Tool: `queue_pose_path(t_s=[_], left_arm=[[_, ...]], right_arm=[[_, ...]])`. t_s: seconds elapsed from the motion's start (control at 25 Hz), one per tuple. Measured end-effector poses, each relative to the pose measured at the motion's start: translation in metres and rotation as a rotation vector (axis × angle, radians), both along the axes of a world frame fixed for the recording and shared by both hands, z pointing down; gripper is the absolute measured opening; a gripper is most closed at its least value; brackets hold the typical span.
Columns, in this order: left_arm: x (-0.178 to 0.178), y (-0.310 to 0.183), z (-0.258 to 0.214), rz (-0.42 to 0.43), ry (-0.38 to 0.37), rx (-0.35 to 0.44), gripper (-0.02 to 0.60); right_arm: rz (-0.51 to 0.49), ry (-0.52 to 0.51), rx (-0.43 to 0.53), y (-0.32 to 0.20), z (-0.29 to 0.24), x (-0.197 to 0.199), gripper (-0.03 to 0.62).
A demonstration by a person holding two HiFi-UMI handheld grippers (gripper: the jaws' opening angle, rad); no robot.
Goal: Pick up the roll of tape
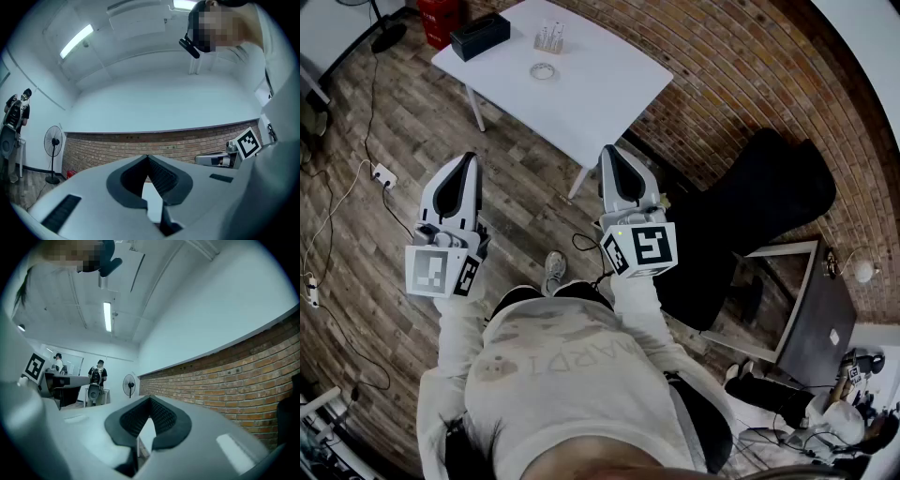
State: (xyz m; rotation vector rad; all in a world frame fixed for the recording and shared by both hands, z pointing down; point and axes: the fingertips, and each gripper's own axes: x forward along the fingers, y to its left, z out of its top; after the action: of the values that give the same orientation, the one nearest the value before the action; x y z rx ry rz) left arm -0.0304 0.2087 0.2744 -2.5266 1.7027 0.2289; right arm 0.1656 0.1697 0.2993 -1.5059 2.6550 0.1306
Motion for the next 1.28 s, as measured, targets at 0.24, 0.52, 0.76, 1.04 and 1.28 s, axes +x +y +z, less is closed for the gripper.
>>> queue_pose_path(t_s=[0.24,0.52,0.76,1.04,1.28], left_arm=[[0.002,-0.003,0.000,0.002,-0.001,0.001,0.005],[0.003,-0.011,0.001,-0.004,0.006,0.011,0.006],[0.016,-0.050,0.000,-0.009,0.005,0.006,0.005],[0.034,-0.078,0.000,-0.022,-0.005,0.019,0.005],[0.051,-0.090,0.001,-0.037,-0.004,0.019,0.005]], right_arm=[[-0.001,0.003,0.011,-0.003,-0.003,-0.001,0.011],[-0.010,0.003,0.019,-0.012,-0.003,-0.001,0.010],[-0.015,-0.006,0.010,-0.052,0.000,0.011,0.011],[-0.066,-0.027,0.014,-0.084,0.002,0.021,0.011],[-0.094,-0.041,0.007,-0.101,0.007,0.033,0.011]])
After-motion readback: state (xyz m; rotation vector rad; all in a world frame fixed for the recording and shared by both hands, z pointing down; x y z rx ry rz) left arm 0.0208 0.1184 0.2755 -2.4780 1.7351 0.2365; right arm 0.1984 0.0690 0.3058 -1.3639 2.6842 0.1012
